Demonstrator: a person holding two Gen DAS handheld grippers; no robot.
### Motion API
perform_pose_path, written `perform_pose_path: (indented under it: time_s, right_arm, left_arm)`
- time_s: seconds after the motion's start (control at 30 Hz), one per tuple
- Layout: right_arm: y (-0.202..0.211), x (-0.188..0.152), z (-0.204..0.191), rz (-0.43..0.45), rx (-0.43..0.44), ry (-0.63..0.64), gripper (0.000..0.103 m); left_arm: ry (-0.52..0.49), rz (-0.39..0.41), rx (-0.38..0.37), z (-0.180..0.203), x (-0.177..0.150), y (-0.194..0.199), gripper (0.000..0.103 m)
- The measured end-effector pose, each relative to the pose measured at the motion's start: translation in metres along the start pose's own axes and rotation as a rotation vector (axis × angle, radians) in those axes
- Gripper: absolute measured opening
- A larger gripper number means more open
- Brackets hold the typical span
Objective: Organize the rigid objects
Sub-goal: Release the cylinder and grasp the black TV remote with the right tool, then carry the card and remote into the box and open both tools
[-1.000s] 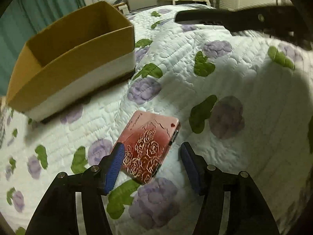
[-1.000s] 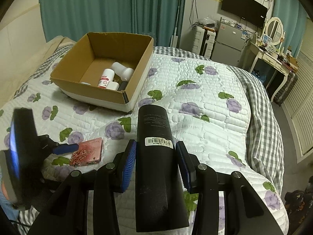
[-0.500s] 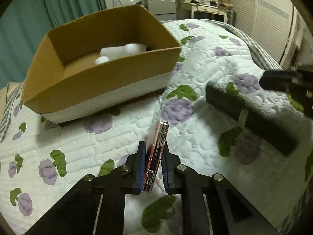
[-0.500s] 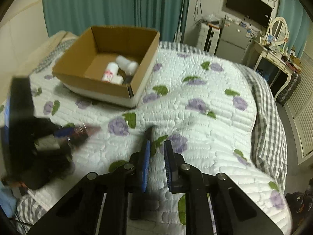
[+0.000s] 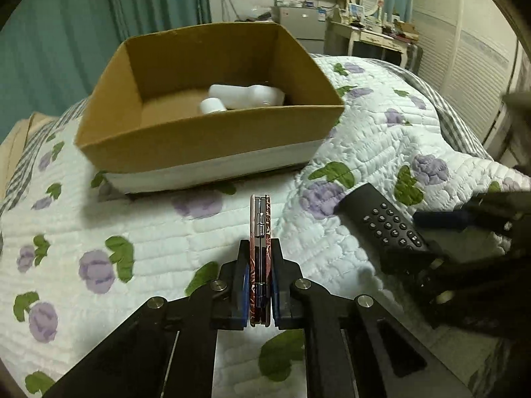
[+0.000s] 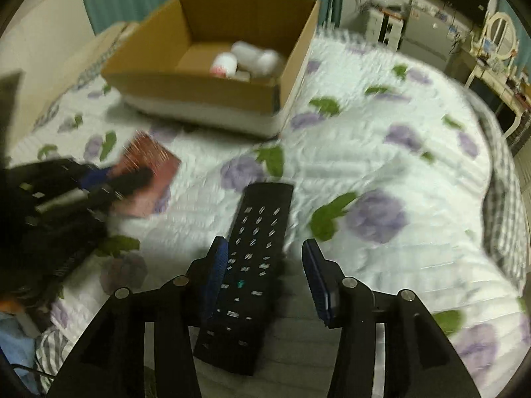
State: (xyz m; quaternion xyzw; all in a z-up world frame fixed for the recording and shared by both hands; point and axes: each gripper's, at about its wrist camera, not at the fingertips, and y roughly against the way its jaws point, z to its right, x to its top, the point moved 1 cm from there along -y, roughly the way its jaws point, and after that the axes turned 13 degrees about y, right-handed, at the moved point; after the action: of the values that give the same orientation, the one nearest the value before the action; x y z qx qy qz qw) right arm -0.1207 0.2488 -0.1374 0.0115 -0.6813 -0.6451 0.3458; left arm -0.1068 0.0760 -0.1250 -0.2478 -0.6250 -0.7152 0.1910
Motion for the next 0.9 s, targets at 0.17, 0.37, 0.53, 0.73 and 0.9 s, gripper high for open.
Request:
perform_pose_path:
  time_s: [0.17, 0.37, 0.53, 0.73, 0.9]
  right_arm:
    - [-0.027, 0.001, -0.008, -0.070, 0.001, 0.017, 0.046]
    - [-0.013, -0.001, -0.018, -0.019, -0.047, 0.048, 0.041]
    - [0.020, 0.006, -0.023, 0.082, -0.086, 0.064, 0.041]
    - [0.078, 0.041, -0.022, 0.222, -0.118, 0.099, 0.041]
    - [0.105, 0.094, -0.010, 0.313, -0.140, 0.117, 0.041]
  left_arm:
    - [0.018, 0.010, -0.018, -0.003, 0.004, 0.009, 0.010]
    - [0.044, 0.044, -0.030, -0.006, 0.011, 0.030, 0.010]
    - [0.061, 0.082, -0.040, -0.011, 0.021, 0.051, 0.010]
    - [0.057, 0.150, -0.050, -0.015, 0.054, 0.078, 0.010]
    - [0.065, 0.214, -0.052, -0.020, 0.098, 0.089, 0.010]
